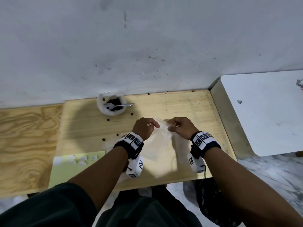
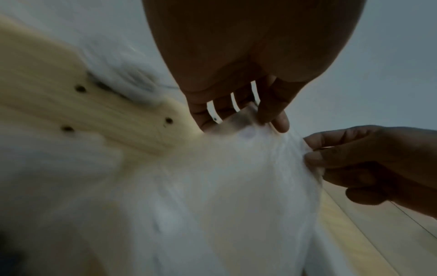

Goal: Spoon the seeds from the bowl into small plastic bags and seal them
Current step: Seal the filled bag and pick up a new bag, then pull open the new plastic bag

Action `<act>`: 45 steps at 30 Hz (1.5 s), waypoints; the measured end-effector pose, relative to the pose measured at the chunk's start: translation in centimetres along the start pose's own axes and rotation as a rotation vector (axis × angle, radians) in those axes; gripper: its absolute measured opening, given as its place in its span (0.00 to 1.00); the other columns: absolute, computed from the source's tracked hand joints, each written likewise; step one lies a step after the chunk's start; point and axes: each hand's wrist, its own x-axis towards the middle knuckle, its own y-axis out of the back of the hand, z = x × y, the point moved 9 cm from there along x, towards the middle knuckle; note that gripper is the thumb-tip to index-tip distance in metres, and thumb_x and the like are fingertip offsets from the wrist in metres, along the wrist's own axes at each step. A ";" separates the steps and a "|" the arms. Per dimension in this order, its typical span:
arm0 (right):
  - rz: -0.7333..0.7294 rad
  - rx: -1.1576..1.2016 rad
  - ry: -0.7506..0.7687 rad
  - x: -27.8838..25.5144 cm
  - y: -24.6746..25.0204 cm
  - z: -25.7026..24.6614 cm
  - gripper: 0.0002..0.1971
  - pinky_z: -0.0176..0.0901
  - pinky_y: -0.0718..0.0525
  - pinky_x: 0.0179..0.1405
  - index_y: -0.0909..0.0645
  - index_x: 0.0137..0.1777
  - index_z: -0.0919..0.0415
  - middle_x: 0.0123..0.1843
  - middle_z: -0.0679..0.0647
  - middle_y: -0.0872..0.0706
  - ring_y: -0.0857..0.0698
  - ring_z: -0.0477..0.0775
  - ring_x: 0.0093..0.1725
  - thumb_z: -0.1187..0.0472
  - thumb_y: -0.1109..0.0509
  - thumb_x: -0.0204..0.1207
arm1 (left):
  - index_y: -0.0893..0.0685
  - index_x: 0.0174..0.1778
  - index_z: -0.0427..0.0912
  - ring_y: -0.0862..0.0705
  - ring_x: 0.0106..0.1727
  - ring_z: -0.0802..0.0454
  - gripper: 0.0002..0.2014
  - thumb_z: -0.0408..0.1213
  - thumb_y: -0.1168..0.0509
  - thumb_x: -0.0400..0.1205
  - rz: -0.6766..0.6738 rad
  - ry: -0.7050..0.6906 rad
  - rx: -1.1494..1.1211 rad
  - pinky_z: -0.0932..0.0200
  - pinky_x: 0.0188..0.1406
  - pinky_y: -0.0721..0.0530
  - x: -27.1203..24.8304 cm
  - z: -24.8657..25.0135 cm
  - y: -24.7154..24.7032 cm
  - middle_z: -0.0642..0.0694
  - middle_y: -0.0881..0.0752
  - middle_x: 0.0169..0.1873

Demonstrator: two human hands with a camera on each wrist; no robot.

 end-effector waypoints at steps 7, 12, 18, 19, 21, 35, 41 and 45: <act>-0.114 0.234 -0.060 0.6 -4.8 -5.9 0.10 0.22 0.30 0.20 0.10 0.49 0.69 0.22 0.37 0.17 0.22 0.33 0.19 0.73 0.19 0.67 | 0.14 0.34 0.52 0.17 0.49 0.49 0.05 0.45 0.25 0.71 0.462 -0.024 0.168 0.50 0.51 0.20 -2.9 -2.3 8.3 0.52 0.14 0.43; -0.143 0.325 0.008 0.3 -8.0 -9.6 0.14 0.23 0.29 0.20 0.10 0.51 0.68 0.32 0.51 0.16 0.21 0.34 0.23 0.73 0.17 0.65 | 0.15 0.29 0.39 0.11 0.32 0.49 0.19 0.52 0.26 0.74 0.320 0.260 -0.222 0.55 0.43 0.13 -3.5 -5.5 9.0 0.44 0.10 0.27; -0.247 0.285 -0.013 0.6 -10.8 -10.5 0.15 0.33 0.32 0.24 0.08 0.50 0.57 0.30 0.47 0.15 0.23 0.41 0.28 0.68 0.15 0.63 | 0.13 0.37 0.31 0.13 0.32 0.43 0.04 0.29 0.29 0.74 0.262 0.412 -0.692 0.46 0.43 0.09 -4.4 -7.7 8.8 0.35 0.12 0.32; -0.253 0.285 -0.031 0.7 -11.1 -10.4 0.15 0.34 0.32 0.26 0.08 0.50 0.56 0.31 0.45 0.15 0.23 0.41 0.29 0.65 0.15 0.63 | 0.14 0.36 0.31 0.13 0.33 0.43 0.03 0.27 0.29 0.74 0.258 0.407 -0.724 0.47 0.43 0.09 -4.6 -7.7 8.9 0.35 0.13 0.32; -0.264 0.298 -0.070 0.8 -11.5 -10.1 0.15 0.36 0.31 0.30 0.08 0.51 0.53 0.33 0.44 0.15 0.24 0.40 0.31 0.59 0.15 0.64 | 0.16 0.36 0.30 0.13 0.35 0.41 0.02 0.23 0.29 0.73 0.241 0.385 -0.800 0.46 0.46 0.09 -4.9 -7.7 9.1 0.35 0.14 0.32; -0.180 0.209 -0.055 1.4 -11.1 -11.4 0.06 0.36 0.30 0.26 0.12 0.33 0.57 0.28 0.50 0.16 0.22 0.45 0.28 0.65 0.22 0.69 | 0.18 0.35 0.30 0.11 0.33 0.37 0.10 0.30 0.35 0.82 0.207 0.360 -0.754 0.48 0.38 0.09 -4.6 -7.3 8.7 0.31 0.15 0.29; -0.046 0.080 0.076 2.3 -10.0 -12.1 0.12 0.41 0.21 0.30 0.17 0.28 0.58 0.26 0.48 0.16 0.20 0.47 0.26 0.63 0.19 0.69 | 0.20 0.36 0.20 0.14 0.21 0.48 0.13 0.29 0.37 0.81 0.183 0.246 -0.408 0.59 0.26 0.12 -4.2 -6.1 10.4 0.33 0.14 0.26; -0.030 -0.050 0.137 2.3 -10.5 -12.6 0.12 0.50 0.15 0.38 0.20 0.29 0.53 0.29 0.49 0.15 0.17 0.51 0.31 0.59 0.21 0.69 | 0.19 0.30 0.28 0.15 0.18 0.50 0.13 0.33 0.36 0.78 0.172 0.248 -0.254 0.60 0.24 0.16 -4.1 -5.4 11.2 0.37 0.16 0.22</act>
